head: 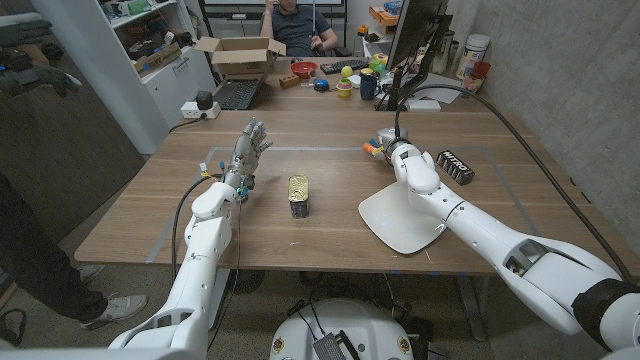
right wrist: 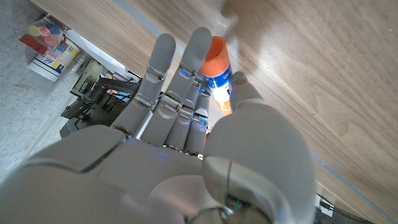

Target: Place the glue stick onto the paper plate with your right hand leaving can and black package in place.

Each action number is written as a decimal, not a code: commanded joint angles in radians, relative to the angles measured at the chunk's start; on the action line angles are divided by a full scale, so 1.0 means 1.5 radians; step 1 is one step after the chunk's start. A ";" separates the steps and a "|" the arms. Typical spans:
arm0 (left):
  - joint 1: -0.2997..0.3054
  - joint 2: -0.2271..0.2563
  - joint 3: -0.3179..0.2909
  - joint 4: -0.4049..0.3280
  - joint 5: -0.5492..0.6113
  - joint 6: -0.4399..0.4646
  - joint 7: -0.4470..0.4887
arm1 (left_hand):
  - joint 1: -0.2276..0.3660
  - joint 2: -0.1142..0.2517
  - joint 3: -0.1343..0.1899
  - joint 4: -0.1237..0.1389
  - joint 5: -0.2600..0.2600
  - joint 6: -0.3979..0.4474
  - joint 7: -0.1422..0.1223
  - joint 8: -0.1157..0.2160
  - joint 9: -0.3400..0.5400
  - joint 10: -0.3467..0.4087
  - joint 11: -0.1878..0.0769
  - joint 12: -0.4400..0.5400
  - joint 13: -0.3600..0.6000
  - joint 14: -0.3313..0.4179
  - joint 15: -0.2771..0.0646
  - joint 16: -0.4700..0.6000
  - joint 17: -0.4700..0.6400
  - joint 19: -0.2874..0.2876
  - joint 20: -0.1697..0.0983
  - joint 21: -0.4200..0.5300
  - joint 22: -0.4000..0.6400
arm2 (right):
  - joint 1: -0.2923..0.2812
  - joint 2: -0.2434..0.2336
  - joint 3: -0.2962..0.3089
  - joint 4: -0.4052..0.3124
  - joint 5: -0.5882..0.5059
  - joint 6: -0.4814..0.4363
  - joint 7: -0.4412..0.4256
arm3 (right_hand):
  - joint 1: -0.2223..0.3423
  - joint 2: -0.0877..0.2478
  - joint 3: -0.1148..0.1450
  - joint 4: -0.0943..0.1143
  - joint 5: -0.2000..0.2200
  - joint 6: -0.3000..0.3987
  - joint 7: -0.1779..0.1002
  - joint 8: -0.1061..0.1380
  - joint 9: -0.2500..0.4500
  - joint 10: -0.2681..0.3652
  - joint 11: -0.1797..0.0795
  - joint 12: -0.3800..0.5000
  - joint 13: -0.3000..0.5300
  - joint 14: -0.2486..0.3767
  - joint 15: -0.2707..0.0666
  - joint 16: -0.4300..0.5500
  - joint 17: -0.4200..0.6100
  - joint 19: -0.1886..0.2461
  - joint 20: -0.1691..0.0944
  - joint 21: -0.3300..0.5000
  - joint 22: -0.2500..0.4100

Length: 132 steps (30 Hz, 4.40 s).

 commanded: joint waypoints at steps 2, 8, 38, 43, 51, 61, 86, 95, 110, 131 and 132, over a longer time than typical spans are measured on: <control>0.011 0.000 0.001 -0.020 -0.001 0.004 0.004 | -0.008 0.000 -0.001 0.000 0.005 -0.005 0.000 0.002 0.004 0.000 0.002 0.002 0.002 -0.002 0.000 -0.001 0.002 -0.004 0.006 -0.002 0.003 | -0.024 -0.005 0.036 -0.048 0.010 -0.007 -0.014 | 0.109 0.104 0.002 0.007 0.005 0.017 -0.010 0.001 0.004 0.012 -0.006 0.004 0.004 -0.004 -0.001 0.000 0.003 -0.003 -0.086 0.007 0.000; 0.014 0.000 0.003 -0.025 -0.004 0.005 0.004 | -0.008 0.000 -0.002 0.000 0.005 -0.005 0.000 0.002 0.003 0.001 0.002 0.003 0.002 -0.002 0.000 -0.001 0.002 -0.004 0.006 -0.004 0.003 | -0.042 -0.010 0.059 -0.081 0.013 -0.012 -0.020 | 0.107 0.104 0.000 0.010 0.005 0.018 -0.009 0.000 0.004 0.013 -0.007 0.004 0.007 -0.004 -0.001 -0.001 0.005 -0.005 -0.086 0.011 -0.002; 0.007 0.004 0.015 -0.021 -0.010 0.002 -0.014 | -0.008 0.000 -0.006 -0.001 0.007 -0.004 0.000 0.003 0.003 0.000 0.002 0.002 0.002 -0.001 0.001 -0.001 0.002 -0.001 0.006 -0.009 0.003 | -0.162 -0.048 0.144 -0.235 -0.078 -0.046 0.057 | 0.105 0.104 -0.004 0.018 0.006 0.036 -0.007 0.000 0.006 0.030 -0.005 0.008 0.021 0.001 0.000 0.000 0.016 -0.007 -0.086 0.028 -0.014; 0.006 0.006 0.017 -0.018 -0.009 0.001 -0.020 | -0.008 0.001 -0.007 -0.001 0.008 -0.004 0.001 0.003 0.003 0.000 0.002 0.003 0.002 -0.001 0.000 -0.001 0.002 0.000 0.006 -0.010 0.004 | -0.189 -0.049 0.162 -0.259 -0.091 -0.054 0.067 | 0.105 0.104 -0.005 0.018 0.006 0.037 -0.005 0.000 0.006 0.033 -0.004 0.009 0.024 0.003 -0.001 -0.001 0.017 -0.007 -0.086 0.031 -0.016; 0.001 0.009 0.019 -0.017 -0.014 0.001 -0.034 | -0.008 0.001 -0.008 -0.001 0.008 -0.004 0.000 0.003 0.003 0.000 0.003 0.003 0.002 -0.001 0.000 -0.001 0.002 0.000 0.005 -0.011 0.004 | -0.238 -0.048 0.187 -0.306 -0.117 -0.060 0.078 | 0.107 0.103 -0.005 0.018 0.007 0.041 -0.005 -0.001 0.006 0.035 -0.004 0.009 0.028 0.005 0.000 -0.002 0.018 -0.007 -0.086 0.035 -0.021; -0.006 0.016 0.017 -0.007 -0.017 -0.001 -0.054 | -0.008 0.001 -0.009 -0.001 0.008 -0.004 0.001 0.003 0.003 0.001 0.002 0.003 0.002 -0.001 0.001 -0.002 0.002 0.000 0.006 -0.013 0.004 | -0.305 -0.031 0.214 -0.361 -0.168 -0.079 0.093 | 0.108 0.104 -0.005 0.019 0.007 0.044 -0.005 -0.001 0.007 0.037 -0.004 0.009 0.033 0.006 0.000 -0.004 0.019 -0.007 -0.086 0.038 -0.025; -0.026 0.033 0.000 0.005 -0.022 0.003 -0.088 | -0.008 0.002 -0.012 -0.001 0.010 -0.003 0.001 0.003 0.003 0.001 0.003 0.003 0.002 0.000 0.001 -0.002 0.001 0.001 0.007 -0.017 0.004 | -0.423 0.046 0.265 -0.429 -0.259 -0.092 0.108 | 0.111 0.106 -0.003 0.019 0.006 0.050 -0.005 -0.003 0.007 0.045 -0.005 0.010 0.043 0.012 0.000 -0.006 0.021 -0.007 -0.086 0.046 -0.034; -0.039 0.038 -0.006 0.017 -0.023 0.001 -0.097 | -0.008 0.002 -0.013 -0.002 0.010 -0.003 0.001 0.003 0.003 0.001 0.002 0.003 0.001 0.001 0.001 -0.002 0.001 0.002 0.007 -0.018 0.004 | -0.475 0.078 0.281 -0.458 -0.279 -0.101 0.097 | 0.111 0.106 -0.003 0.020 0.006 0.052 -0.005 -0.004 0.008 0.045 -0.005 0.009 0.046 0.014 0.000 -0.006 0.023 -0.007 -0.086 0.048 -0.036; -0.048 0.044 -0.019 0.026 -0.029 -0.002 -0.117 | -0.008 0.002 -0.014 -0.002 0.011 -0.002 0.002 0.003 0.003 0.001 0.003 0.003 0.001 0.001 0.002 -0.002 0.001 0.003 0.008 -0.021 0.004 | -0.536 0.123 0.279 -0.497 -0.336 -0.096 0.085 | 0.111 0.106 -0.002 0.022 0.006 0.055 -0.005 -0.005 0.008 0.050 -0.004 0.008 0.050 0.016 0.000 -0.009 0.024 -0.007 -0.086 0.051 -0.040; -0.038 0.054 -0.032 0.006 -0.035 0.003 -0.129 | -0.007 0.003 -0.017 -0.002 0.012 -0.001 0.002 0.004 0.003 0.003 0.003 0.003 0.001 0.003 0.002 -0.002 0.001 0.007 0.009 -0.023 0.004 | -0.579 0.163 0.258 -0.512 -0.354 -0.065 0.066 | 0.111 0.106 -0.001 0.023 0.006 0.059 -0.004 -0.005 0.008 0.055 -0.005 0.004 0.052 0.019 0.000 -0.011 0.026 -0.006 -0.085 0.055 -0.043; -0.038 0.054 -0.033 0.005 -0.035 0.003 -0.129 | -0.007 0.003 -0.017 -0.002 0.012 -0.001 0.002 0.004 0.003 0.003 0.003 0.003 0.001 0.002 0.002 -0.002 0.001 0.007 0.008 -0.024 0.004 | -0.581 0.163 0.257 -0.513 -0.357 -0.065 0.064 | 0.111 0.106 -0.001 0.023 0.006 0.059 -0.004 -0.006 0.008 0.055 -0.005 0.004 0.053 0.019 0.000 -0.011 0.026 -0.006 -0.086 0.055 -0.043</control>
